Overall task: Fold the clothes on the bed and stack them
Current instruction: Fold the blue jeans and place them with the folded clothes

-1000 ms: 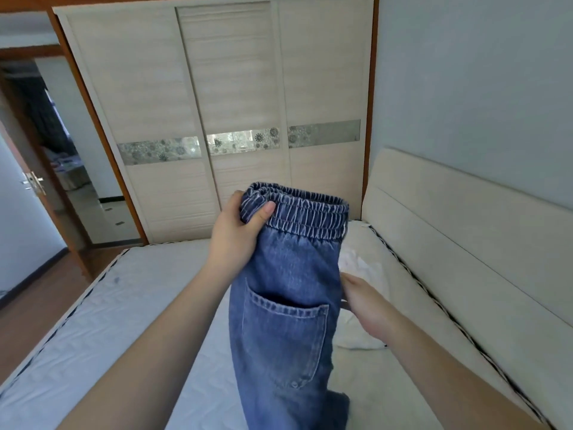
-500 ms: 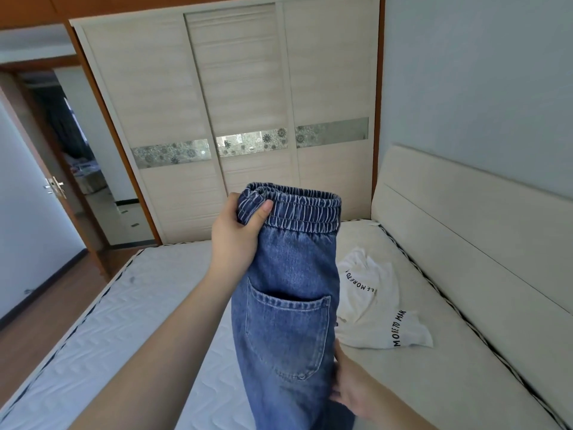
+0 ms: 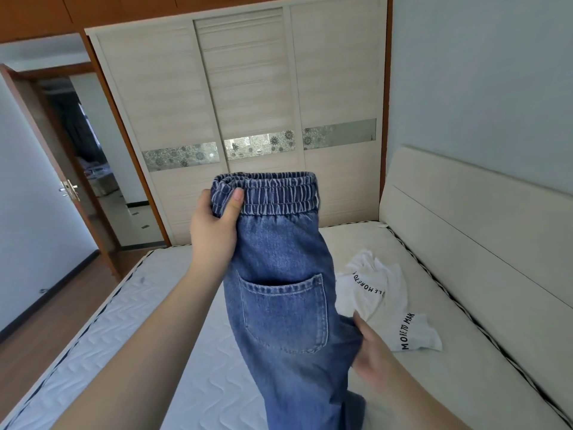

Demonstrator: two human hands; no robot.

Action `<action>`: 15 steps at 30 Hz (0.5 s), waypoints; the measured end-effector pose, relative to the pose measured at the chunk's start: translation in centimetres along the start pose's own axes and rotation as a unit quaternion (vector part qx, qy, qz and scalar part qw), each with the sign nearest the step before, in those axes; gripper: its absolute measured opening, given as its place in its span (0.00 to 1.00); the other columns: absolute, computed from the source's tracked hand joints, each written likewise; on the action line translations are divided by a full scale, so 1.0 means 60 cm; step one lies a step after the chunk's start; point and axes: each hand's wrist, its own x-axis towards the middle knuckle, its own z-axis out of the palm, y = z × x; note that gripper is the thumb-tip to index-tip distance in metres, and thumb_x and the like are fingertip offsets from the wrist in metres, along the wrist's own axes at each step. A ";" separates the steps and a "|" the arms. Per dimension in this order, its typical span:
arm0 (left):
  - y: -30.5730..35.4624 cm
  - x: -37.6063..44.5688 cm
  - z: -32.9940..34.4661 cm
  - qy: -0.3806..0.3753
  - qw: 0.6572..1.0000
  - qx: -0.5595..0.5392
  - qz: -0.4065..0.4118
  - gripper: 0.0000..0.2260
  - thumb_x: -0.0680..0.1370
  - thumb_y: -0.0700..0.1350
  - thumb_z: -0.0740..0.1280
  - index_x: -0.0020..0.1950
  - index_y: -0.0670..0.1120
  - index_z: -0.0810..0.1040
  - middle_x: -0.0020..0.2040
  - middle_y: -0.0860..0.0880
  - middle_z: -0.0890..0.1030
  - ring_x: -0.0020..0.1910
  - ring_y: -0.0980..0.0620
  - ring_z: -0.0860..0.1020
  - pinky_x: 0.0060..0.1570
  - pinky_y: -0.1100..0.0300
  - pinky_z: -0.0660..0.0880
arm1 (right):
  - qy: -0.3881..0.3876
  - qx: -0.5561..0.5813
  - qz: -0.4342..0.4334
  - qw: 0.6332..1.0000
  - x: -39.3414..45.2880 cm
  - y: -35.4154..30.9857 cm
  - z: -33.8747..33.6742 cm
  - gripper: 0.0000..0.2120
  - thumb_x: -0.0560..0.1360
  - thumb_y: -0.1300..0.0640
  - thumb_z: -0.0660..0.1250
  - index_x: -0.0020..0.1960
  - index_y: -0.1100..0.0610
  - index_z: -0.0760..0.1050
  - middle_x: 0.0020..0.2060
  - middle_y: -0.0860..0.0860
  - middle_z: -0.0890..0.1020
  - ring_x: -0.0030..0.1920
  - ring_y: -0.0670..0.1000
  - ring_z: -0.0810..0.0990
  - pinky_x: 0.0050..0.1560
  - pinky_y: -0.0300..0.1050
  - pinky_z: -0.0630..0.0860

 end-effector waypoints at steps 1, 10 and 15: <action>-0.004 0.002 -0.003 0.006 1.000 -0.011 -0.006 0.10 0.75 0.62 0.67 0.49 0.57 0.77 0.47 0.59 0.83 0.48 0.60 0.81 0.50 0.58 0.76 | -0.002 -0.012 0.002 1.000 0.006 -0.004 -0.012 0.25 0.81 0.46 0.58 0.64 0.66 0.77 0.62 0.64 0.78 0.64 0.62 0.77 0.64 0.56 0.71; -0.034 0.007 -0.015 0.055 0.997 -0.039 -0.037 0.12 0.75 0.62 0.68 0.49 0.55 0.78 0.46 0.58 0.84 0.47 0.60 0.82 0.46 0.63 0.75 | 0.106 -0.149 0.002 0.983 0.008 -0.007 -0.019 0.21 0.83 0.48 0.58 0.63 0.63 0.77 0.56 0.57 0.83 0.60 0.55 0.80 0.65 0.54 0.73; -0.046 0.009 -0.025 0.088 0.994 -0.041 -0.051 0.12 0.76 0.61 0.67 0.46 0.54 0.76 0.42 0.59 0.82 0.42 0.63 0.80 0.42 0.67 0.73 | 0.095 -0.092 -0.030 0.991 0.005 -0.025 -0.020 0.25 0.83 0.44 0.55 0.61 0.64 0.78 0.57 0.57 0.83 0.60 0.55 0.80 0.63 0.51 0.73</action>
